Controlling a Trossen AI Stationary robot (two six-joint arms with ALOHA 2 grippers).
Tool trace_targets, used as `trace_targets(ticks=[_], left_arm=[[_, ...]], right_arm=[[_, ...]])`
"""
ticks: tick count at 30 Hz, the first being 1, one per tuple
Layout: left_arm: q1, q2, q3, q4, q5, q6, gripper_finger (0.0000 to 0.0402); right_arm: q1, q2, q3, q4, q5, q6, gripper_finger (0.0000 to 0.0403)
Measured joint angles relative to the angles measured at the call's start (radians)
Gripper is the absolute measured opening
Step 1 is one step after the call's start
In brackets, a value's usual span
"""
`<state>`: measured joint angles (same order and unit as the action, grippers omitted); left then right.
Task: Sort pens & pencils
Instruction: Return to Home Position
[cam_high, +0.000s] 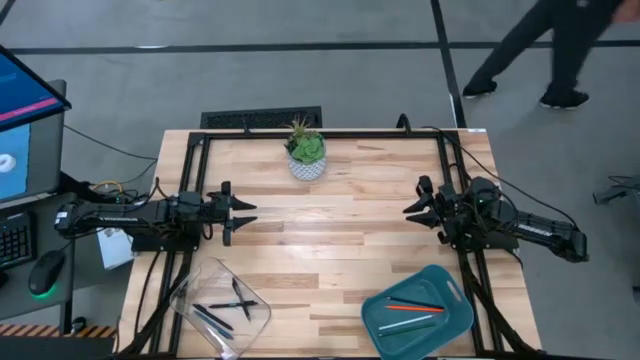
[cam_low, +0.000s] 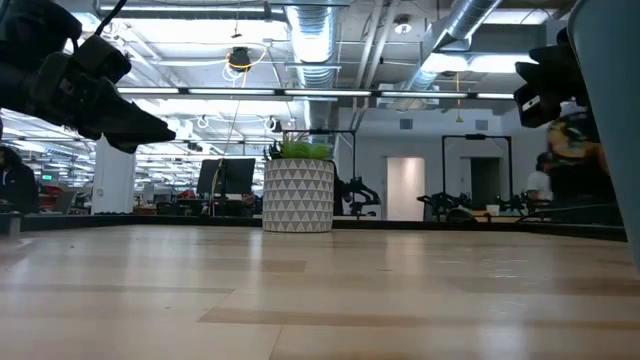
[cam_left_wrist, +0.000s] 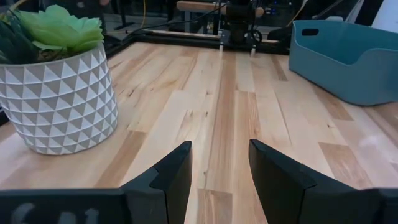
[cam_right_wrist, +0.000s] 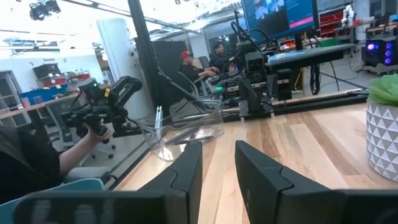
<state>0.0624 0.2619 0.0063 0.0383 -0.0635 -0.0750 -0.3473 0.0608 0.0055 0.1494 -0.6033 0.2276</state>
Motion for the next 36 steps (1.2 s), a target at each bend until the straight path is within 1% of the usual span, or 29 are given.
trace_targets(ticks=[4, 8, 10, 12, 15, 17, 22, 24, 30, 31, 36], left_arm=[[0.000, 0.000, 0.000, -0.001, 0.003, -0.012, 0.0149], [0.000, 0.000, 0.000, -0.002, 0.006, -0.015, 0.0149], [0.000, 0.000, 0.000, -0.002, 0.006, -0.015, 0.0149], [0.000, 0.000, 0.000, -0.002, 0.006, -0.015, 0.0149], [0.000, 0.000, 0.000, -0.003, 0.011, -0.015, 0.0149], [0.000, 0.000, 0.000, -0.004, 0.018, -0.016, 0.0149], [0.000, 0.000, 0.000, -0.008, 0.041, -0.023, 0.0149], [0.000, 0.000, 0.000, -0.009, 0.042, -0.031, 0.0149], [0.000, 0.000, 0.000, -0.010, 0.047, -0.044, 0.0149], [0.000, 0.000, 0.000, -0.010, 0.051, -0.044, 0.0149], [0.000, 0.000, 0.000, -0.011, 0.051, -0.043, 0.0149]], right_arm=[[0.000, -0.001, 0.000, -0.004, -0.011, 0.000, 0.0118], [0.000, -0.003, 0.000, 0.015, -0.077, -0.001, 0.0118], [0.000, -0.003, 0.000, 0.026, -0.076, 0.000, 0.0118], [0.002, -0.003, 0.000, 0.023, -0.035, -0.001, 0.0118], [0.018, -0.003, 0.000, 0.023, 0.080, -0.006, 0.0118], [0.035, -0.003, 0.000, 0.023, 0.136, -0.025, 0.0118], [0.083, -0.003, 0.000, 0.015, 0.163, -0.050, 0.0118], [0.109, -0.003, 0.000, 0.015, 0.198, -0.049, 0.0118], [0.215, -0.003, 0.000, 0.013, 0.429, -0.064, 0.0118], [0.235, -0.003, 0.000, 0.007, 0.454, -0.074, 0.0118], [0.310, -0.003, 0.000, -0.049, 0.501, -0.095, 0.0118]])
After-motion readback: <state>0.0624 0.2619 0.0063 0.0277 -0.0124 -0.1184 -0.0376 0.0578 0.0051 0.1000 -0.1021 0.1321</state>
